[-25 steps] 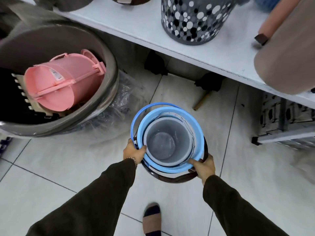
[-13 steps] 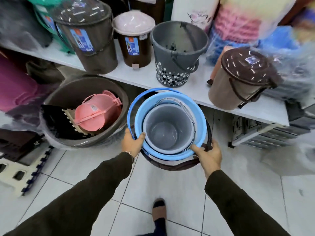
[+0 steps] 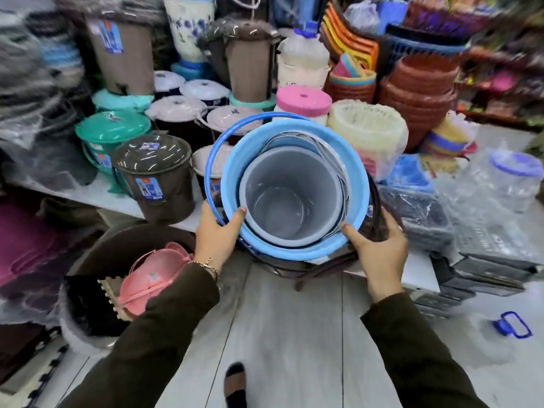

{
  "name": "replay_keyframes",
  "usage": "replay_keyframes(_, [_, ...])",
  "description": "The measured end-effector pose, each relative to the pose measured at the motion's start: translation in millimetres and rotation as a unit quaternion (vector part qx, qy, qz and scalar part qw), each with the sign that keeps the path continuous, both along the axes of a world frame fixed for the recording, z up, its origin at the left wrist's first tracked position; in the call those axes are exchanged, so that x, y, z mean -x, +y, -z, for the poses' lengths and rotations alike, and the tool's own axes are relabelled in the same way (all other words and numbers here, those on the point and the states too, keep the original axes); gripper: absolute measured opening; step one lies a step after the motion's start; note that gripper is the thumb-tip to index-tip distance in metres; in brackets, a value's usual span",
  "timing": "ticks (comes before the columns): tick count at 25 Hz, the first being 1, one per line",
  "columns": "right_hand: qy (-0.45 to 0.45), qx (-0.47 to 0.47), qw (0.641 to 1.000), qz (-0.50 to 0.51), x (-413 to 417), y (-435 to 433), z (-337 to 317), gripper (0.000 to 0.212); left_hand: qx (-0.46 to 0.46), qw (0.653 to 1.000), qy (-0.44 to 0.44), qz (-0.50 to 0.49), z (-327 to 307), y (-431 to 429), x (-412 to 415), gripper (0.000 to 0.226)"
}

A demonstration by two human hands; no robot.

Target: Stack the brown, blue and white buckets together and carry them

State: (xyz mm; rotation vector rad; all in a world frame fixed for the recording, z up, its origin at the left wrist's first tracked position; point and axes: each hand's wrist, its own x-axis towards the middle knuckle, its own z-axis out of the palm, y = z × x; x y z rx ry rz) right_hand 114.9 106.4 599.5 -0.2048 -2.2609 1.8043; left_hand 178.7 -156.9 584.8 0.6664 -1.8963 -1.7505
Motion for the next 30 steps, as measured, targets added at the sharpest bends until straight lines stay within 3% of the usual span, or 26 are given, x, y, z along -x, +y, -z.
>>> replay_keyframes(4, [0.029,0.011,1.000,-0.001,99,-38,-34,0.084,0.000,1.000,0.018,0.011,-40,-36,103,0.057])
replay_keyframes(7, [-0.011,0.000,1.000,0.012,168,-64,-33,0.086,-0.005,0.999,-0.007,0.032,-40,-62,176,0.059])
replay_keyframes(15, [-0.157,-0.052,0.985,0.044,272,-105,62,0.066,-0.043,0.971,-0.225,0.074,50,-106,292,0.060])
replay_keyframes(20, [-0.249,-0.055,0.965,0.058,282,-123,125,0.075,-0.001,0.942,-0.325,0.079,97,-104,306,0.076])
replay_keyframes(26, [-0.273,-0.129,0.953,0.008,299,-120,124,0.076,0.123,0.888,-0.430,0.109,91,-114,320,0.100])
replay_keyframes(28, [-0.254,-0.165,0.953,-0.010,304,-117,111,0.082,0.167,0.887,-0.416,0.108,79,-116,321,0.101])
replay_keyframes(30, [-0.203,-0.196,0.959,-0.013,306,-119,87,0.079,0.225,0.904,-0.346,0.110,54,-109,324,0.092])
